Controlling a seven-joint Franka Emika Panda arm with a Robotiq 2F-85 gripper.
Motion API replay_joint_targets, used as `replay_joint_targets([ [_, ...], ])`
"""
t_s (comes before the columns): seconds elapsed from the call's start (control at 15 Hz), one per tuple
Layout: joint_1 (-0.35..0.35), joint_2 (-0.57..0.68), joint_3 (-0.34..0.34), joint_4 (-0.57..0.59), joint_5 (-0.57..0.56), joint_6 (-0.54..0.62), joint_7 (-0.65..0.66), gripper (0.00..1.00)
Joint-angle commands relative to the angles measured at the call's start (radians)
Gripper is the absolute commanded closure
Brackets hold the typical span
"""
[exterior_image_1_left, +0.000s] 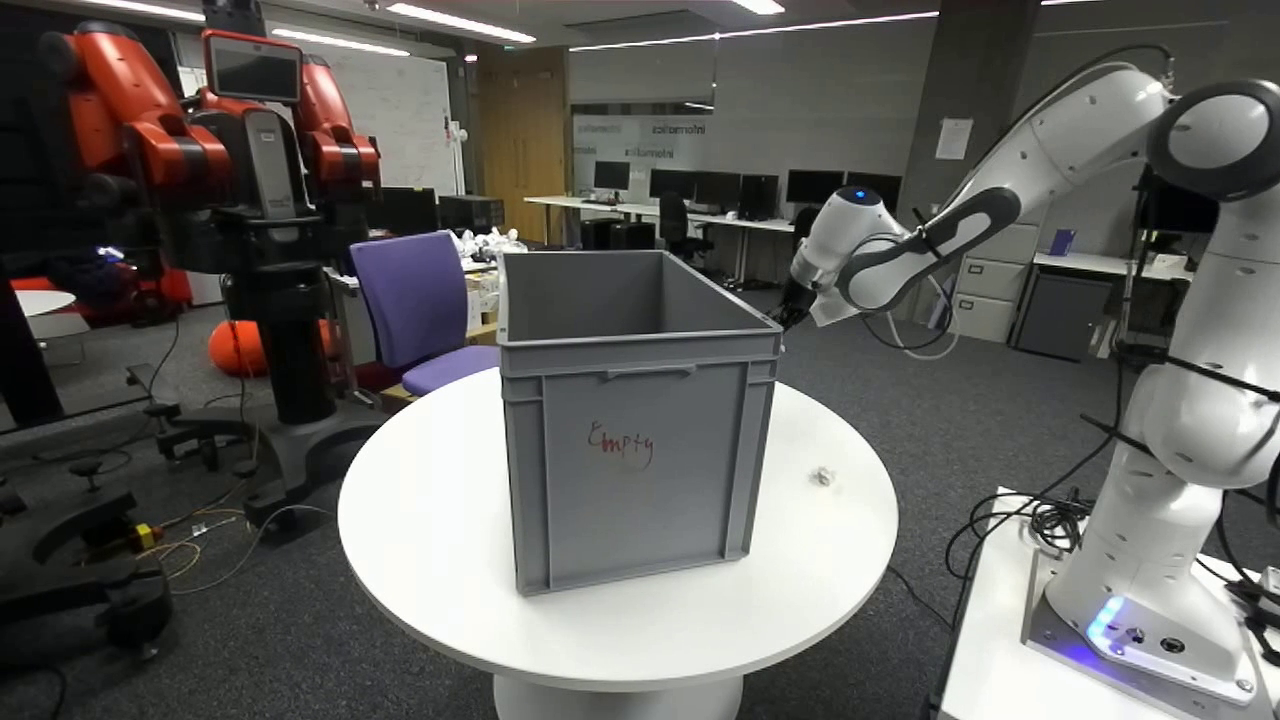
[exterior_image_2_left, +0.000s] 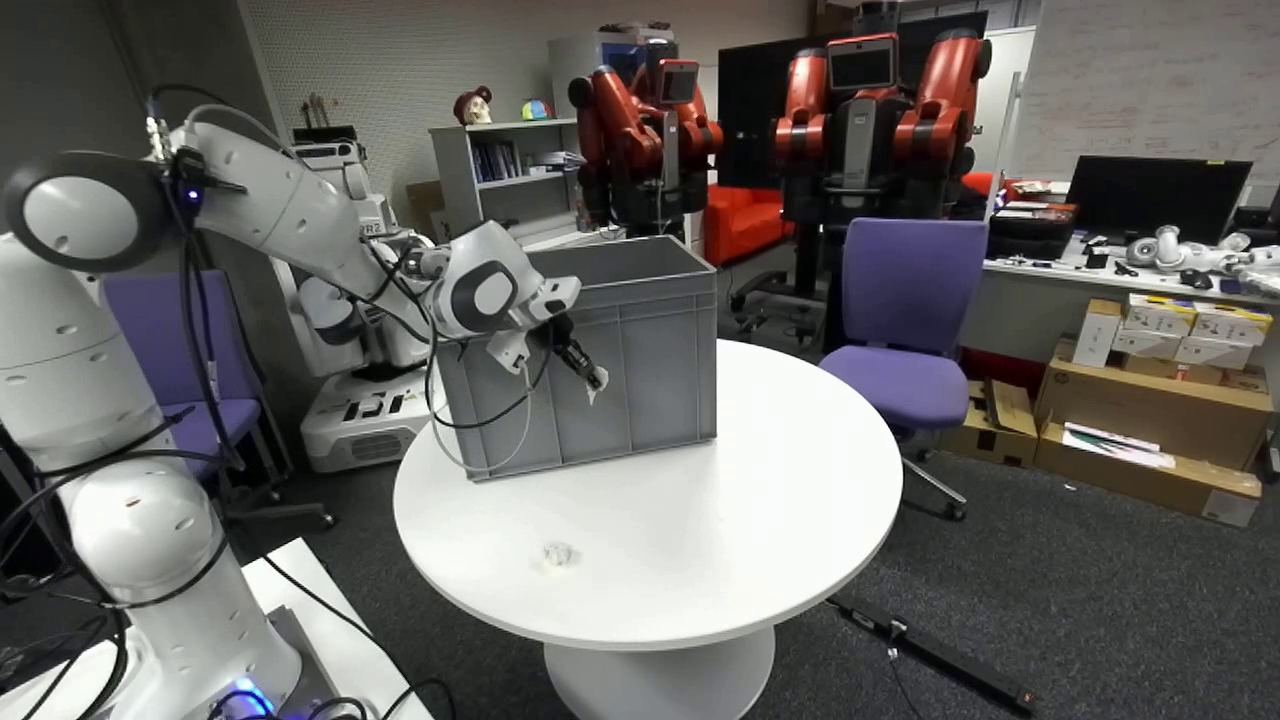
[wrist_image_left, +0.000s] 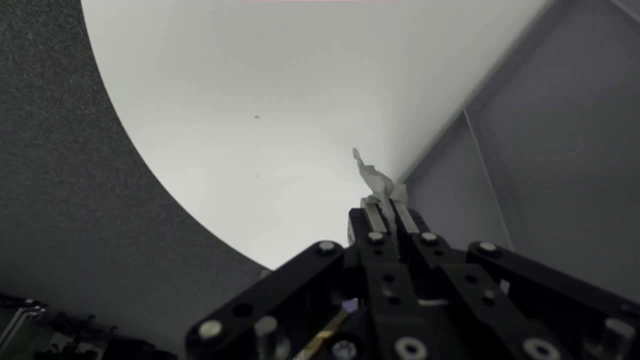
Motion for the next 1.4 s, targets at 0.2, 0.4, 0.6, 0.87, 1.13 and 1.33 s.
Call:
replay_joint_targets([
  [0.2, -0.020, -0.270, 0.035, -0.112, -0.198, -0.020, 0.291, 0.98],
  [0.4, -0.020, -0.328, 0.063, -0.121, -0.229, -0.017, 0.363, 0.98],
  [0.6, -0.009, -0.362, 0.114, -0.109, -0.250, -0.021, 0.422, 0.98],
  [0.87, -0.003, -0.343, 0.213, -0.056, -0.255, -0.041, 0.500, 0.98],
  [1.13, -0.002, -0.292, 0.312, 0.017, -0.252, -0.088, 0.557, 0.98],
  [1.33, -0.040, -0.241, 0.425, 0.096, -0.238, -0.153, 0.569, 0.98],
])
